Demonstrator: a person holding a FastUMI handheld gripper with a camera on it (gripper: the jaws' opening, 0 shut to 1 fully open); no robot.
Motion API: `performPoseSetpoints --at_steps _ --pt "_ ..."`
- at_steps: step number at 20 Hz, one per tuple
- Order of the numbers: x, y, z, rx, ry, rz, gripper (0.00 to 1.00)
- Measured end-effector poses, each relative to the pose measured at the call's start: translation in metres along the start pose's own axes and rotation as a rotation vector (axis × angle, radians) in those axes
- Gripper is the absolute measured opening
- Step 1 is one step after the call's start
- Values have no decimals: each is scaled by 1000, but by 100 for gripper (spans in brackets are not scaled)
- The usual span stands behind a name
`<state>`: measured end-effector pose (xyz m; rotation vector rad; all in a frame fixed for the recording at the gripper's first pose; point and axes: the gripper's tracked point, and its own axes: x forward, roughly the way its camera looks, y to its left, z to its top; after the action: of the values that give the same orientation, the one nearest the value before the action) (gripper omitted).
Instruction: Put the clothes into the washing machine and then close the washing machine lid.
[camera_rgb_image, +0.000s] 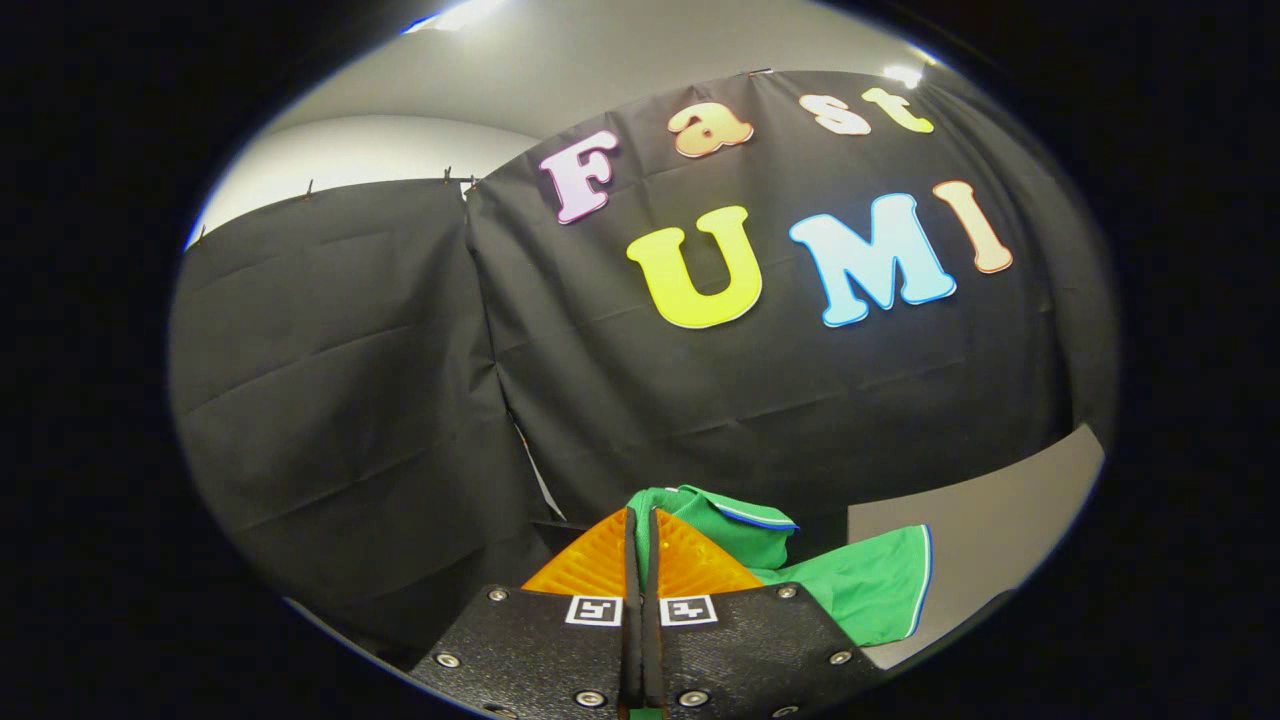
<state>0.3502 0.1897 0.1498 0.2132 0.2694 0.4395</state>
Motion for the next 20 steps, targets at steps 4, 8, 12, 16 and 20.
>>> performPoseSetpoints --at_steps 4,8,12,16,20 --pt "15 38 -16 -4 24 39 0" --pt "30 65 -41 -13 58 57 0" --pt "50 79 -76 -26 104 58 0" --pt "68 80 -118 -34 167 31 0" --pt "83 66 -160 -61 221 -24 0"
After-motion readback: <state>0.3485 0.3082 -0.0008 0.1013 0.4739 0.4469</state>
